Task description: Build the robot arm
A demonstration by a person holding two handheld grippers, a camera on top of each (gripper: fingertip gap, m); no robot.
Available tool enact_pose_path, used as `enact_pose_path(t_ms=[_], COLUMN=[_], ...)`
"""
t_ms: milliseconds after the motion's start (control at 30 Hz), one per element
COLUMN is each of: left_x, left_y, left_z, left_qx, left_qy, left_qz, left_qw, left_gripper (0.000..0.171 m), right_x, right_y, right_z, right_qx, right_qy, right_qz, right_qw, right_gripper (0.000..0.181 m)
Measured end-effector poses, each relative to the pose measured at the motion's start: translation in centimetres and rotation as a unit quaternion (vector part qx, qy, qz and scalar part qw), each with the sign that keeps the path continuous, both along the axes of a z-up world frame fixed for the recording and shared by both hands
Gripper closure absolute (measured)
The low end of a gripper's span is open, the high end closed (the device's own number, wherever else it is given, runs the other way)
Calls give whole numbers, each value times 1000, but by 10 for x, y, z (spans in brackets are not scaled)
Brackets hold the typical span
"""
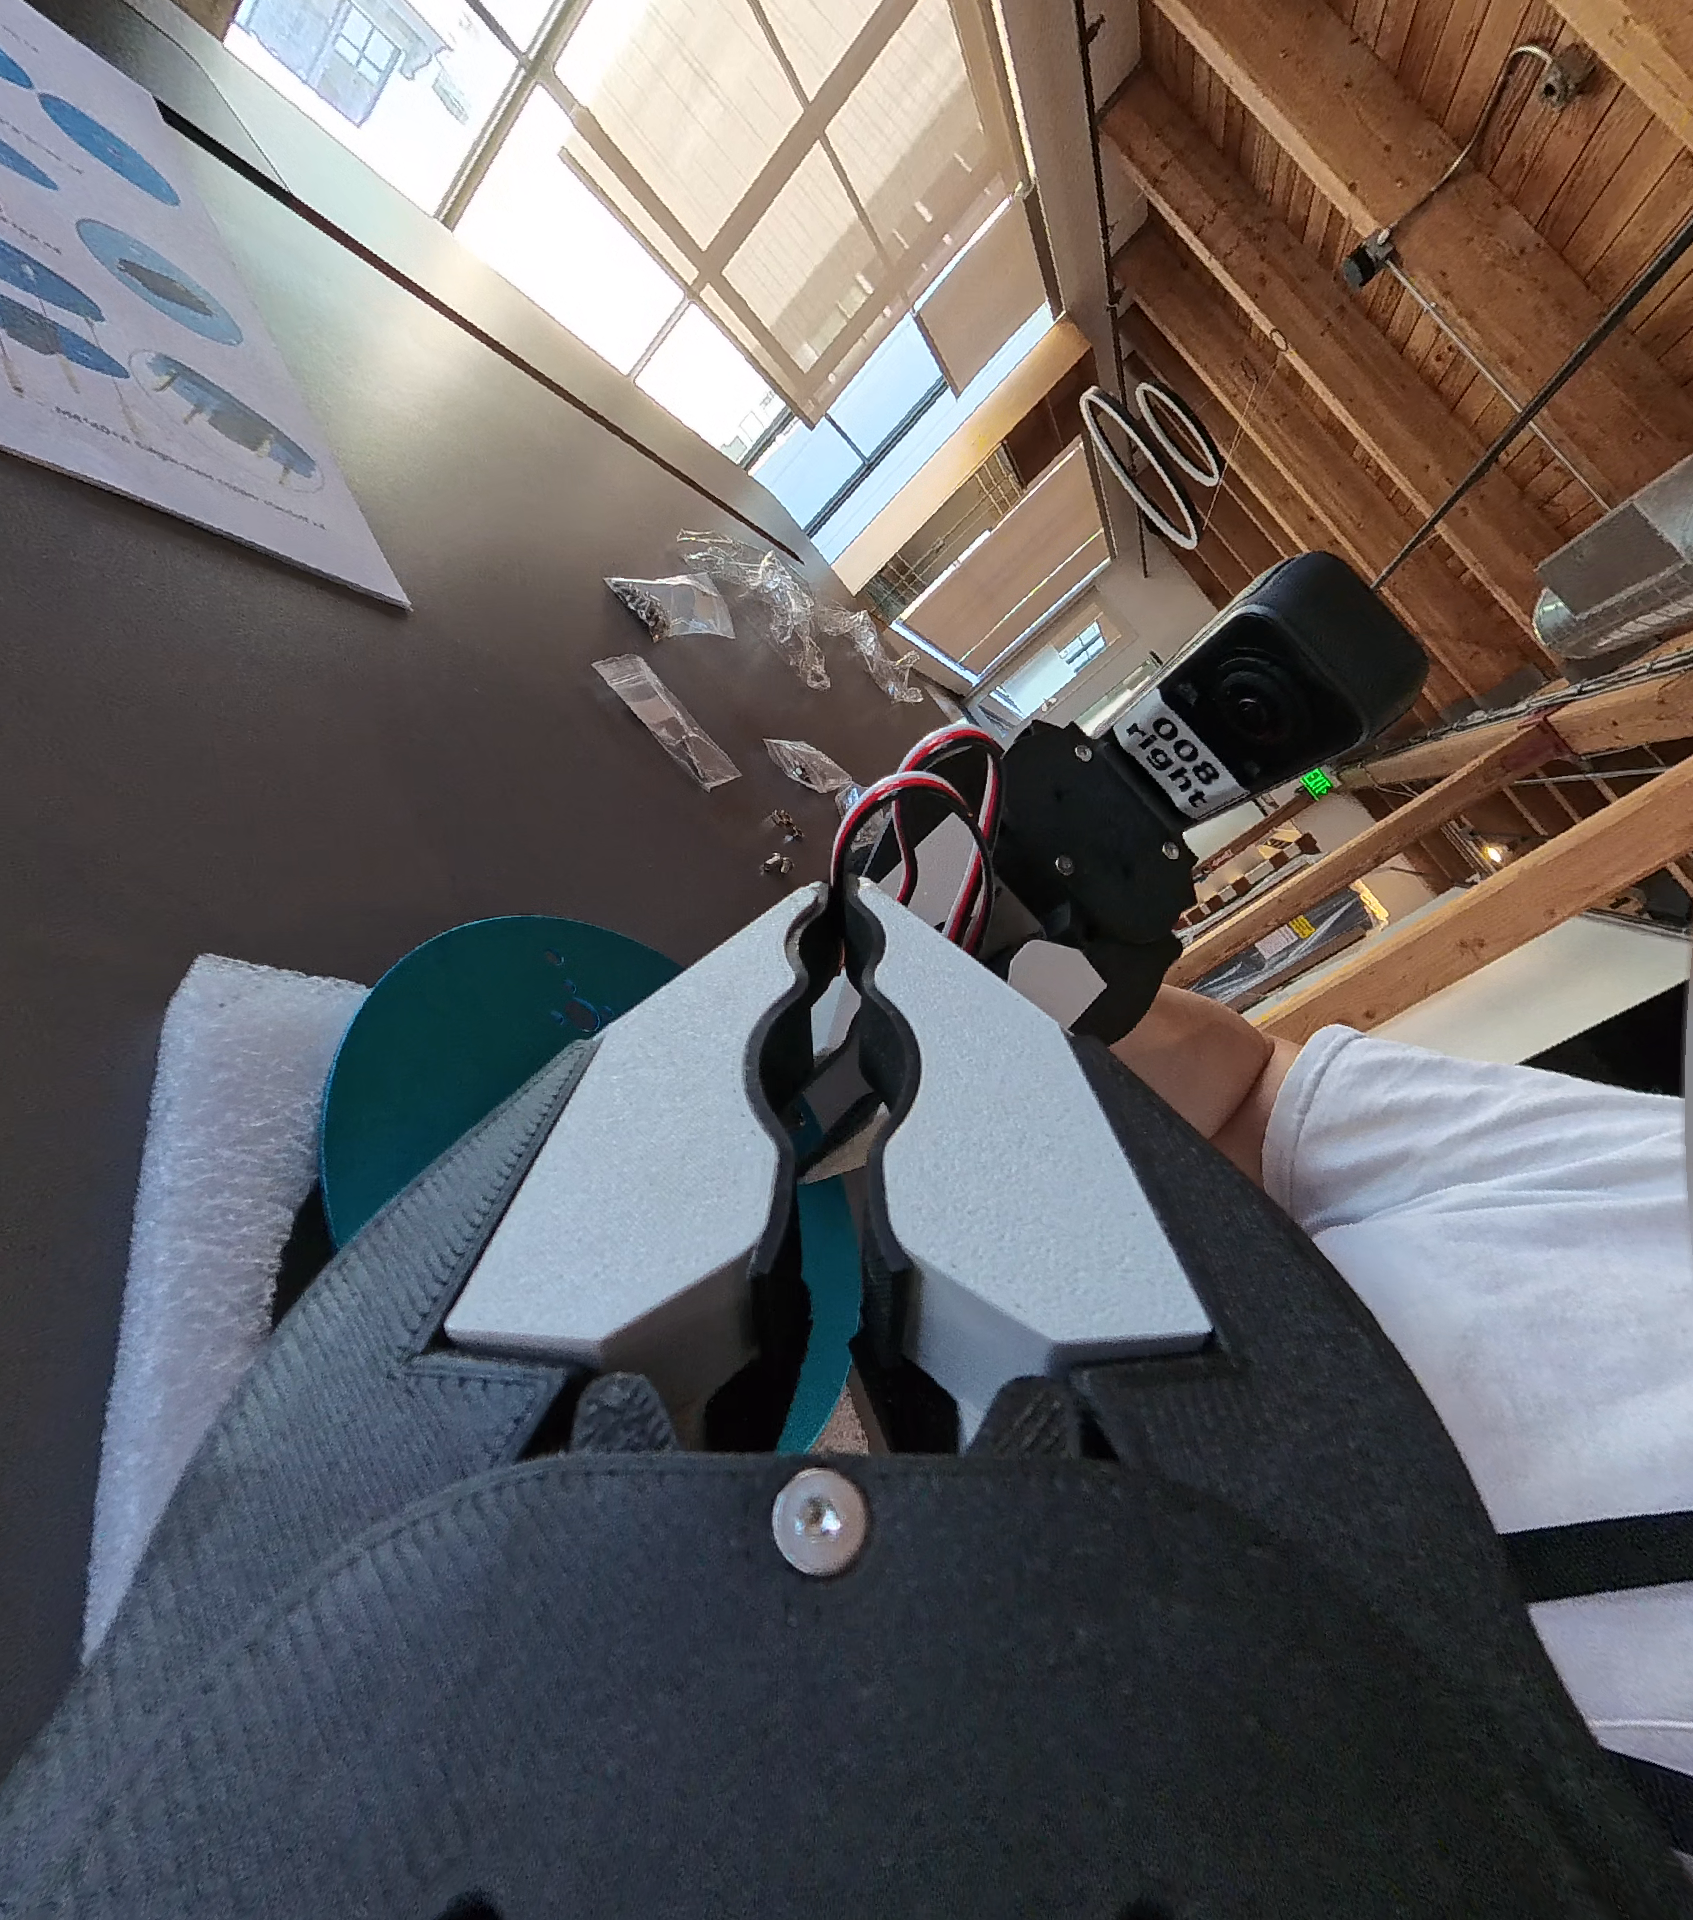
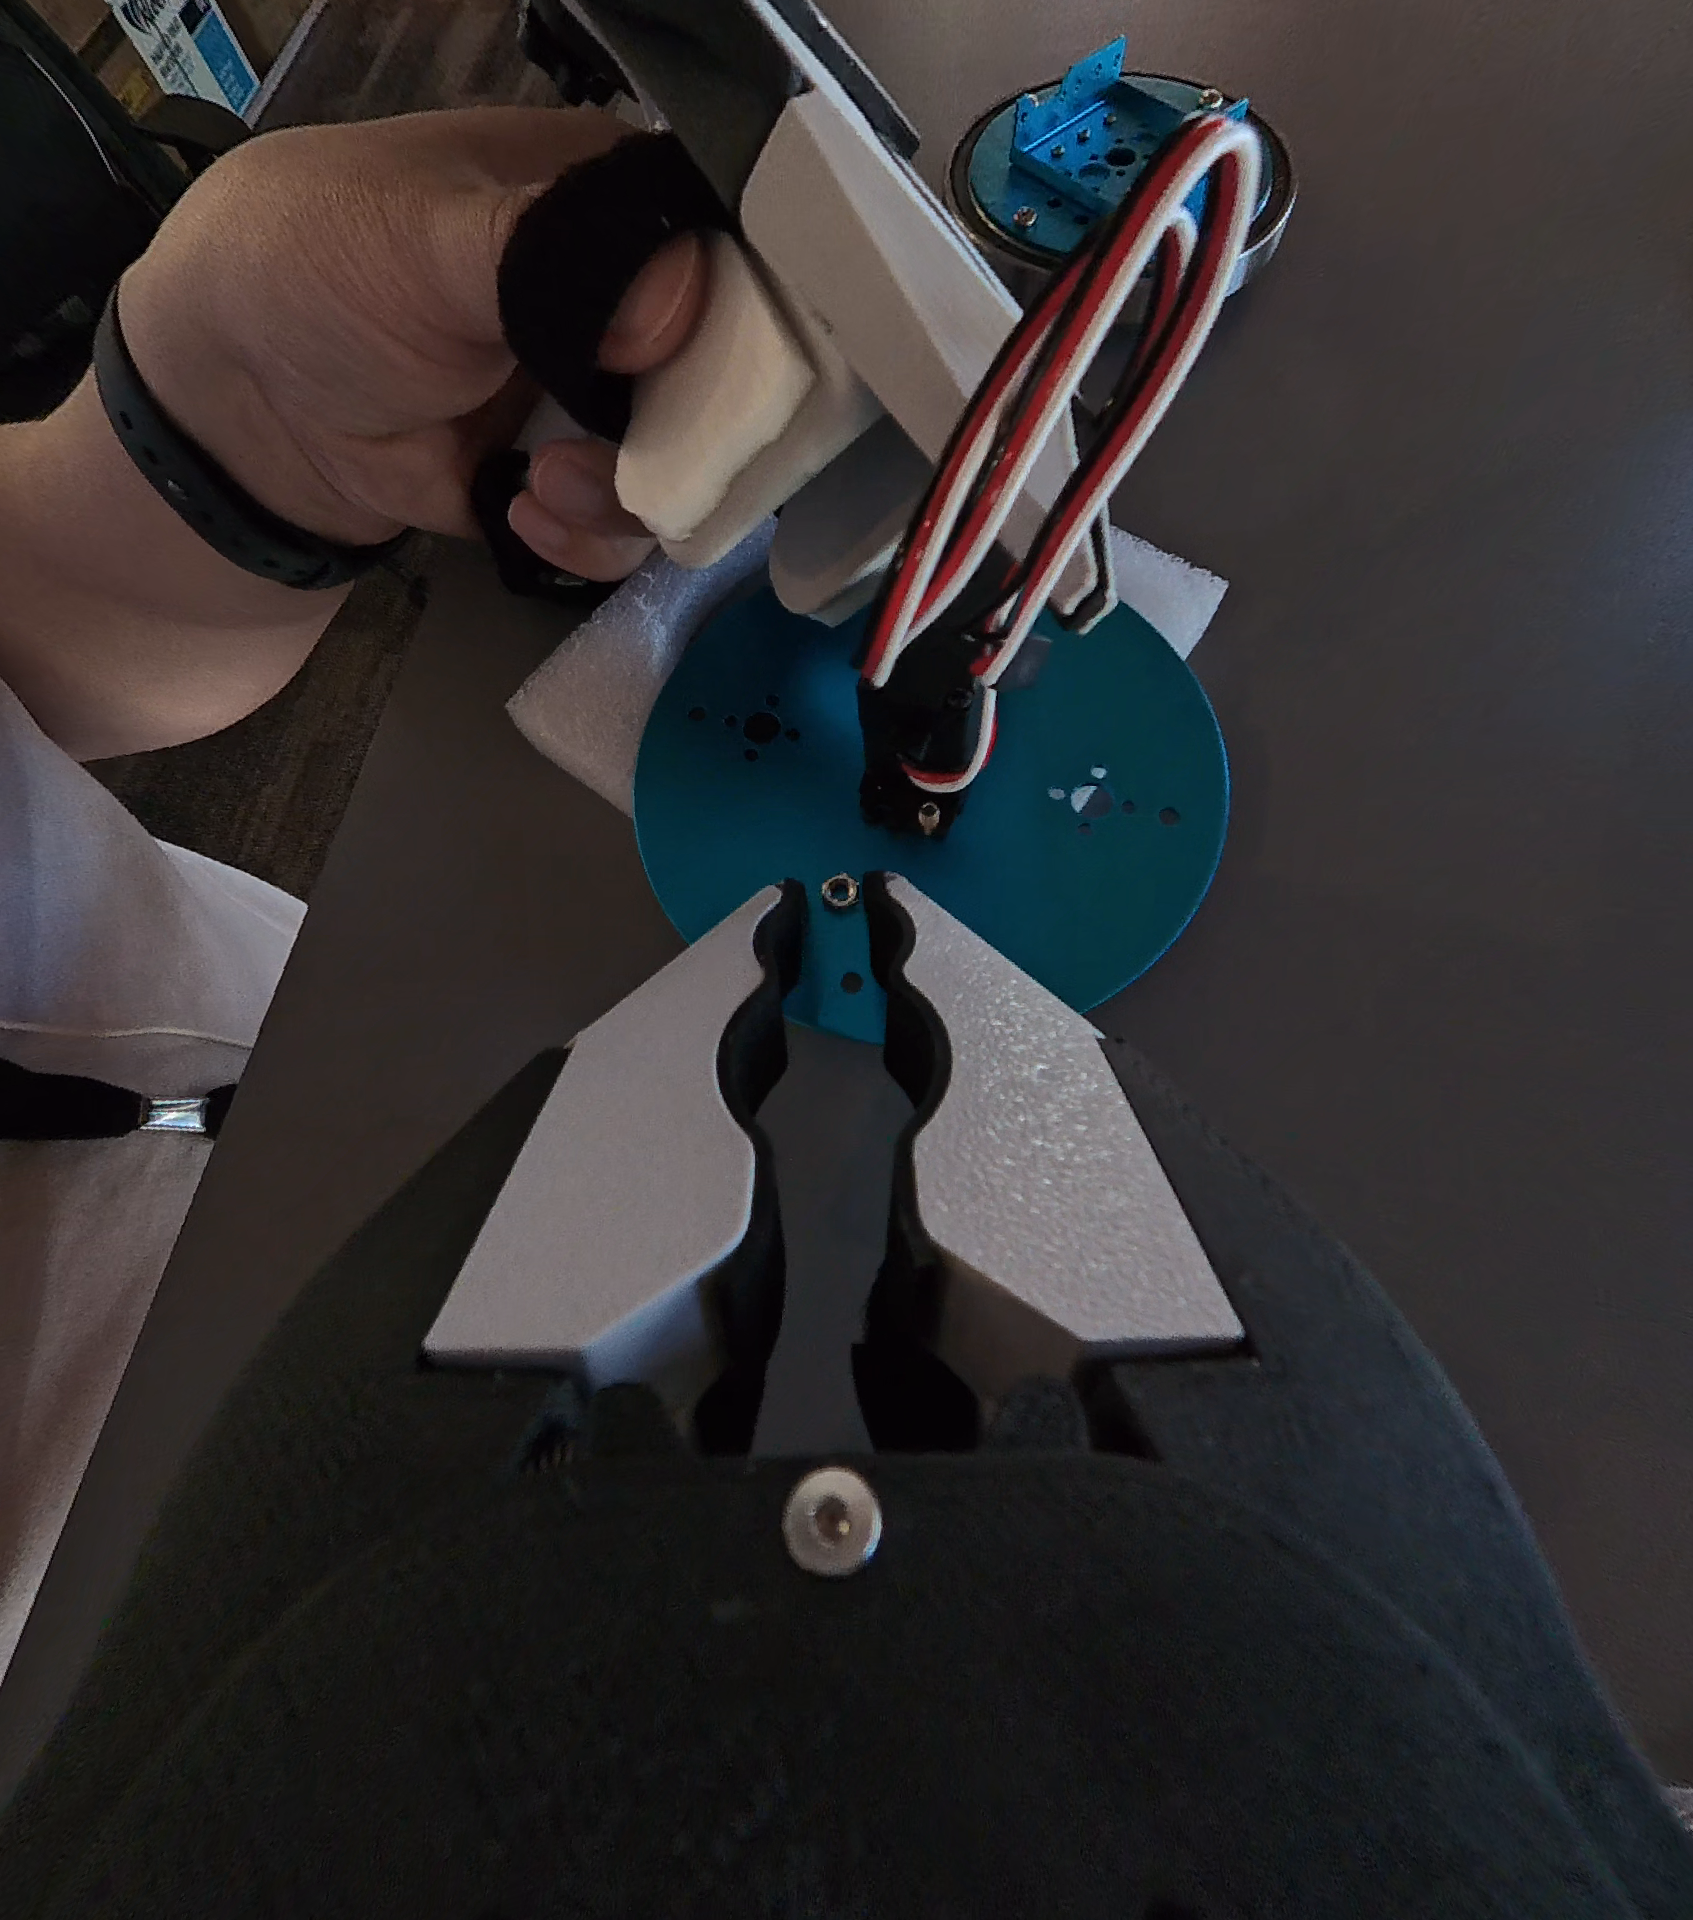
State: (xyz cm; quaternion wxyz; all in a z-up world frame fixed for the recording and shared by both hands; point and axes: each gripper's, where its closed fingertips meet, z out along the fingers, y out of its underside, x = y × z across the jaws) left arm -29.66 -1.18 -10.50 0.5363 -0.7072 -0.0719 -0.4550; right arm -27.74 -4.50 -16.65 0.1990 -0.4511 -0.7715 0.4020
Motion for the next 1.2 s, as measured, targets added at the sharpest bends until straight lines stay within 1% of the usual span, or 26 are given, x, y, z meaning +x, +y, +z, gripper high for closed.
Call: enact_pose_path(t_ms=[67, 100, 300, 433, 767, 1200], left_x=[0, 0, 0, 0, -1, -1], left_y=[0, 0, 0, 0, 0, -1], left_z=[0, 0, 0, 0, 0, 0], left_qx=[0, 0, 1, 1, 3, 4], left_qy=[1, 1, 0, -3, -4, -12], left_qz=[0, 1, 1, 1, 2, -2], left_qw=[1000, 1000, 1000, 1000, 1000, 1000], left_gripper=[171, 171, 171, 171, 171, 171], right_x=[0, 0, -5, -15, -21, -23], right_y=[0, 0, 5, 9, 8, 8], right_z=[0, 0, 4, 13, 6, 6], right_qx=[4, 6, 16, -13, -7, 0], right_qy=[3, 3, 23, 41, 26, 31], right_qz=[0, 2, -9, -21, -18, -25], right_qw=[1000, 1000, 1000, 999, 999, 999], right_gripper=[171, 175, 175, 175, 176, 176])
